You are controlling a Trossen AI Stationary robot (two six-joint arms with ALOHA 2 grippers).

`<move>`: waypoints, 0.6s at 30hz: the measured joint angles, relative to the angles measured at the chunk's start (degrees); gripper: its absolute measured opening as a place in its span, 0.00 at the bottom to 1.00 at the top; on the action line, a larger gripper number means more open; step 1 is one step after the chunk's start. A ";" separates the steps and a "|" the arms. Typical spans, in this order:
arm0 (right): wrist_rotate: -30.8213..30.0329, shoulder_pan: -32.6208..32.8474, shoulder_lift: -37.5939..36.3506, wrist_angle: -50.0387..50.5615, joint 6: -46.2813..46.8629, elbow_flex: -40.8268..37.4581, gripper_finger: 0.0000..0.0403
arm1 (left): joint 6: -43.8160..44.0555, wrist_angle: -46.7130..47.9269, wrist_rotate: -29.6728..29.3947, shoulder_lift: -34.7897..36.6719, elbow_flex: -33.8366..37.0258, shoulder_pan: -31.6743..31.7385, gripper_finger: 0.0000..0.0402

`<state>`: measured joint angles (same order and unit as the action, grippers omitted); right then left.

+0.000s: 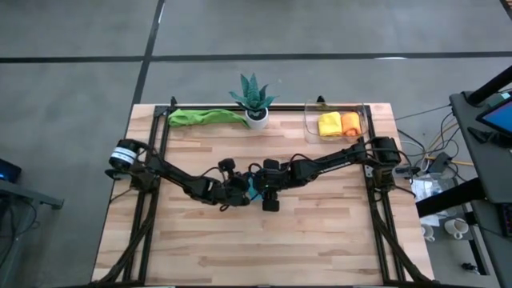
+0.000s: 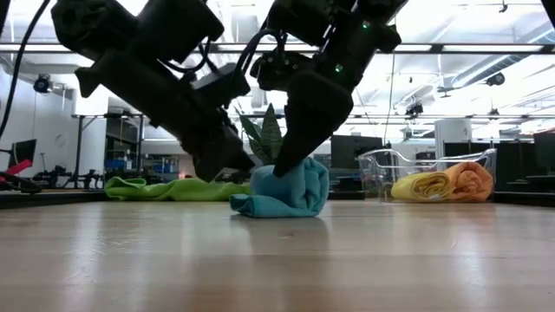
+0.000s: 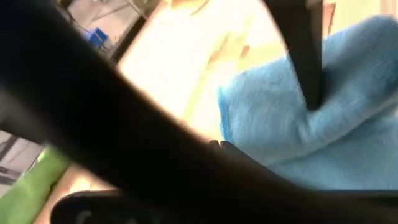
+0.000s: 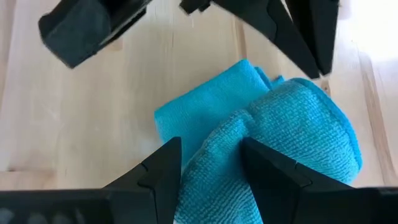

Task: Roll microfiber towels into tight, uniform cylinder then place into a basket
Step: Roll the blue microfiber cloth

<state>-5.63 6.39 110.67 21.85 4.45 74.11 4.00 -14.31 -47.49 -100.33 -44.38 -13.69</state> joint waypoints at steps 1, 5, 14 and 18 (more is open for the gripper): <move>0.00 0.00 0.00 -0.43 -0.06 -0.12 0.41 | -0.77 -0.71 -0.27 0.00 0.02 -0.05 0.00; 0.00 0.00 0.00 -0.93 -0.46 -0.37 0.41 | -5.56 -6.68 -1.00 0.00 1.11 -0.02 0.00; -0.09 -0.02 0.00 -1.54 -1.07 -0.46 0.41 | -11.79 -28.35 18.48 0.07 7.49 4.76 0.00; -0.17 -0.04 0.02 -1.35 -1.07 -0.52 0.41 | -9.79 -30.31 20.02 -0.96 8.45 7.62 0.00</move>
<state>-5.80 6.35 110.69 20.49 3.38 73.58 -5.79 -44.62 -27.47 -101.29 -35.93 -6.06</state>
